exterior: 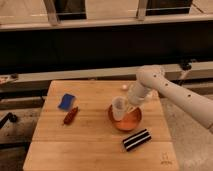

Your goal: Place the ceramic cup in the ceramic bowl

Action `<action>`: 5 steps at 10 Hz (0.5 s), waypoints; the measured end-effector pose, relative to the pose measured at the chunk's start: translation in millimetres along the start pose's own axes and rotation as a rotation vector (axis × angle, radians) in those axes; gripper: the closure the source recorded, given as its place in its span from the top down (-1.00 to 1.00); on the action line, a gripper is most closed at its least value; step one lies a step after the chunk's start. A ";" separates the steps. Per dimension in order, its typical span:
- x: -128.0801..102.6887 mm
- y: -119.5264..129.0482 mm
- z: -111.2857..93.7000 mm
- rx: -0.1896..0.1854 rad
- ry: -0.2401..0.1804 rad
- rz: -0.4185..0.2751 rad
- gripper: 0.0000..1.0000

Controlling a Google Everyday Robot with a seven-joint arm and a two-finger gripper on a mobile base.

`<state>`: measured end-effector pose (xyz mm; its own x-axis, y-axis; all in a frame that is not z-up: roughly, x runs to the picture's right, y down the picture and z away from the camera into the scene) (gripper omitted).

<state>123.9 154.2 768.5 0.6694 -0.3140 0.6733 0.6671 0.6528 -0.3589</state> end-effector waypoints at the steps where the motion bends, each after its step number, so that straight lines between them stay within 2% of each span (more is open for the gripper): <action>1: 0.8 1.8 -0.6 0.001 0.000 -0.001 -0.79; 5: 1.5 5.6 -3.3 0.006 -0.004 -0.004 -0.23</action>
<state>129.7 155.1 765.3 0.6656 -0.3141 0.6770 0.6678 0.6557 -0.3523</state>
